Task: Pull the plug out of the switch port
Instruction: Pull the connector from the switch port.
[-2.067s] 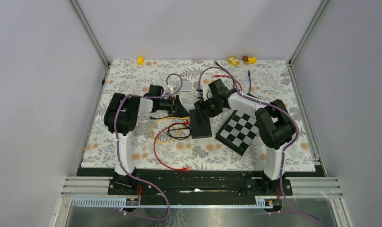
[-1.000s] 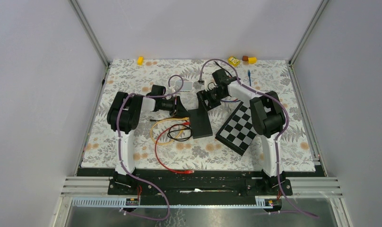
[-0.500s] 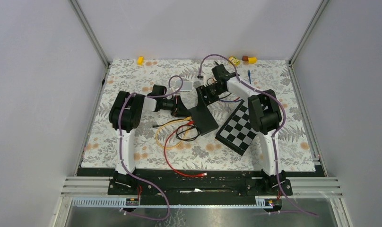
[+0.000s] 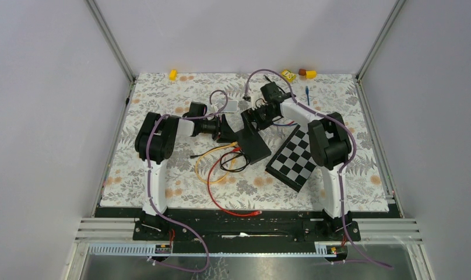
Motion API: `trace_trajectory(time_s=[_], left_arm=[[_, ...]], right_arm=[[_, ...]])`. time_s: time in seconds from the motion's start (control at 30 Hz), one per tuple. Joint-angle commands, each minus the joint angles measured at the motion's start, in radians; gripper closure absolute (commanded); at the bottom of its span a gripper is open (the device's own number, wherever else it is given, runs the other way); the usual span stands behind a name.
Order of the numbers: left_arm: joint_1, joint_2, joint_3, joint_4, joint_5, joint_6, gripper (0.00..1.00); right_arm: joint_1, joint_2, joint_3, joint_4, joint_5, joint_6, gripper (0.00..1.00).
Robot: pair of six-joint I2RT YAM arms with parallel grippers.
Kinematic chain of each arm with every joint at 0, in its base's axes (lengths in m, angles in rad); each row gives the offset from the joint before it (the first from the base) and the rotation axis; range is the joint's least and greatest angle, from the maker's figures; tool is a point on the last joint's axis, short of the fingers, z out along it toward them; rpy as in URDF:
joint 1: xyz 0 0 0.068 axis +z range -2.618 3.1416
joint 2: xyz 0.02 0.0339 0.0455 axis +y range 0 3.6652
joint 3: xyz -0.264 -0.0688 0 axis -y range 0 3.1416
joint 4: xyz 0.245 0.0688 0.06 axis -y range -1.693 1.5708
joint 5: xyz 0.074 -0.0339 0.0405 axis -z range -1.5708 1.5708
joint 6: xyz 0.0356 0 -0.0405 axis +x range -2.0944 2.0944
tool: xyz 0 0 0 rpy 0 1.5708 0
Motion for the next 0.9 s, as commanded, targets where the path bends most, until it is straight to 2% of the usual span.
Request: trace_trajectory(time_s=[0.0, 0.27, 0.5, 0.87], left_arm=[[-0.005, 0.000, -0.034, -0.010, -0.139, 0.143, 0.50], [-0.018, 0.009, -0.087, -0.010, -0.114, 0.198, 0.50], [-0.023, 0.049, -0.073, -0.005, -0.111, 0.183, 0.61], [-0.042, 0.106, -0.069, 0.018, -0.055, 0.159, 0.64]], right_arm=[[0.027, -0.118, -0.076, 0.007, 0.013, -0.008, 0.06], [0.026, -0.140, -0.186, 0.043, 0.013, 0.006, 0.06], [0.027, -0.114, -0.198, 0.054, -0.023, 0.025, 0.06], [0.027, -0.097, -0.211, 0.063, -0.052, 0.029, 0.07]])
